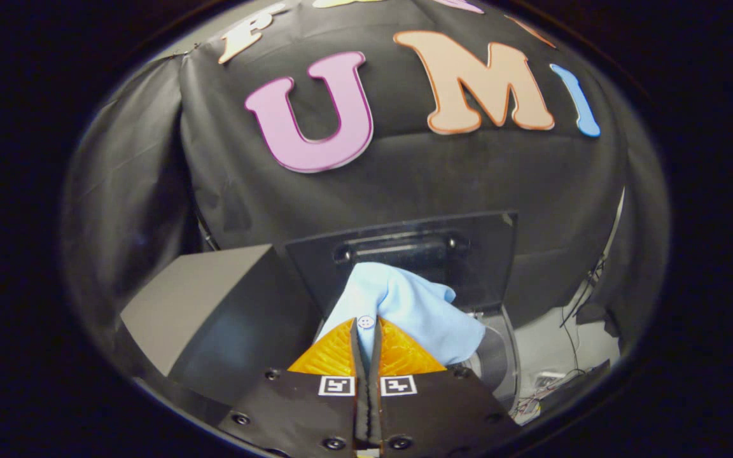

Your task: Put the clothes into the washing machine and then close the washing machine lid.

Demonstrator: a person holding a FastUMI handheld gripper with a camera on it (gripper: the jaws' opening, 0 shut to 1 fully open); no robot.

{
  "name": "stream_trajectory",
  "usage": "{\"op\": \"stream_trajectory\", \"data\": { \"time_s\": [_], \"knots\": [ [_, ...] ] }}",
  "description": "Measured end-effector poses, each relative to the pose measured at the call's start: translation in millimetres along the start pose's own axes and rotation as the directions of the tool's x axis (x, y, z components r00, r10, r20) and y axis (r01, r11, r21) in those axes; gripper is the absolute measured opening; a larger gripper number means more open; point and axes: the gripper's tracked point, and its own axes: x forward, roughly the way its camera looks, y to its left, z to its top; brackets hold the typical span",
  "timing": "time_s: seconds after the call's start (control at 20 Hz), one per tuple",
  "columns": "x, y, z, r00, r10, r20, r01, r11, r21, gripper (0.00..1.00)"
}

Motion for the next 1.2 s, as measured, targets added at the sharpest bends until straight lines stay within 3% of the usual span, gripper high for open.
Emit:
{"op": "stream_trajectory", "data": {
  "time_s": [0.55,0.75,1.0,1.2],
  "knots": [
    [64,-42,-91,0.984,-0.103,-0.146,0.114,0.991,0.064,0.04],
    [68,-42,-94,0.989,-0.07,-0.129,0.088,0.987,0.134,0.07],
    [36,-43,-63,0.998,-0.037,-0.059,0.05,0.968,0.247,0.47],
    [8,-44,-37,0.999,-0.047,-0.021,0.051,0.975,0.218,0.8]
  ]
}}
